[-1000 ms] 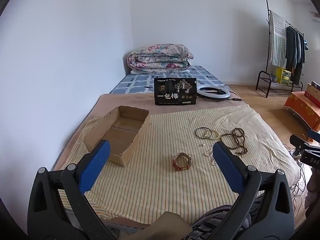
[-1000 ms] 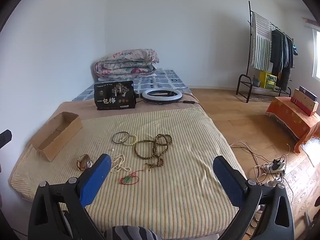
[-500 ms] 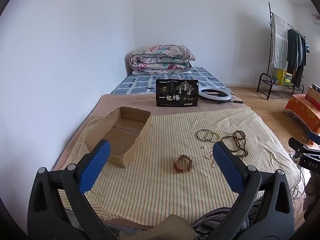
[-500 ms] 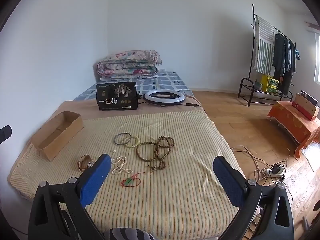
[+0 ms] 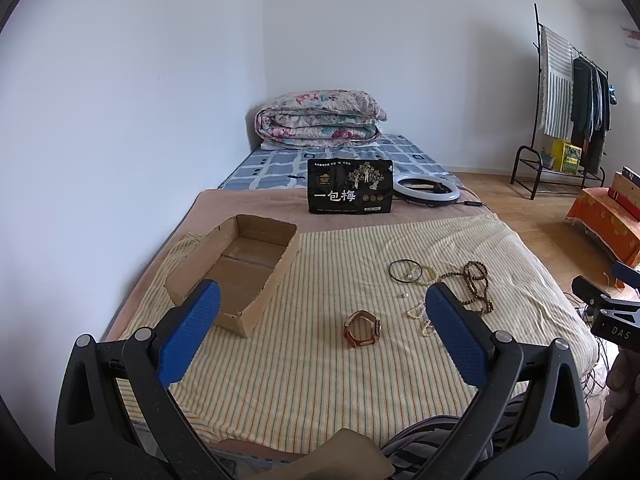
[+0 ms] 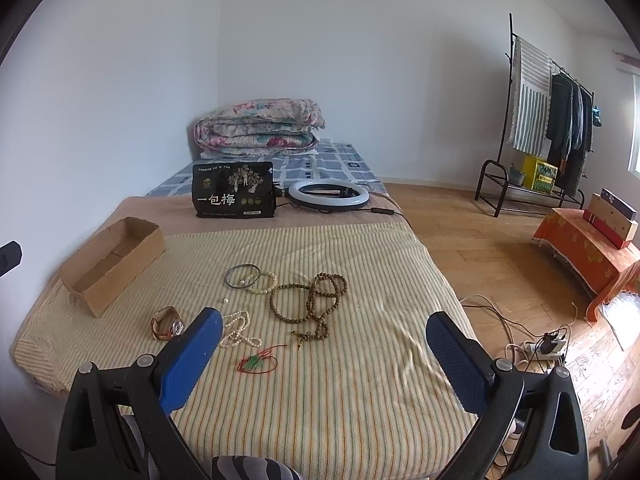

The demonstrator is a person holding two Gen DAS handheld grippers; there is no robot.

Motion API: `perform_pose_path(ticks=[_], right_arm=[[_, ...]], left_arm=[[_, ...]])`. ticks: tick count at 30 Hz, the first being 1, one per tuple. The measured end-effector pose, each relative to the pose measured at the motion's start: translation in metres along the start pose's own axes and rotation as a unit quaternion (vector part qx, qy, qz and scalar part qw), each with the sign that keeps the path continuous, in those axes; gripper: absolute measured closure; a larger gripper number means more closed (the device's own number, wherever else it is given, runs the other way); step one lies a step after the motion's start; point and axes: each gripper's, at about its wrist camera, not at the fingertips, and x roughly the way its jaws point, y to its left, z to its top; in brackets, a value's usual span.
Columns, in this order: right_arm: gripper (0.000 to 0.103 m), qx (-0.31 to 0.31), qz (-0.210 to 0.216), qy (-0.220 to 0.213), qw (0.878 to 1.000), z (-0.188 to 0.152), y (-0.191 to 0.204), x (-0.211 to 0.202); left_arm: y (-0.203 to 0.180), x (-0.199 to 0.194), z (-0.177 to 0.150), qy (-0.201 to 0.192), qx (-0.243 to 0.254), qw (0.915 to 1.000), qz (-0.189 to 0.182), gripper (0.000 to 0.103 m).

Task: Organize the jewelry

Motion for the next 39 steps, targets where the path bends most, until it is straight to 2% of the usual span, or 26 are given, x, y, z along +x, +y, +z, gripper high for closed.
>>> perform_pose_path(ticks=[39], right_arm=[[0.0, -0.003, 0.008, 0.006, 1.0, 0.0005, 0.0016, 0.0054]], left_arm=[[-0.0007, -0.0007, -0.0017, 0.002, -0.001, 1.0, -0.002, 0.0]])
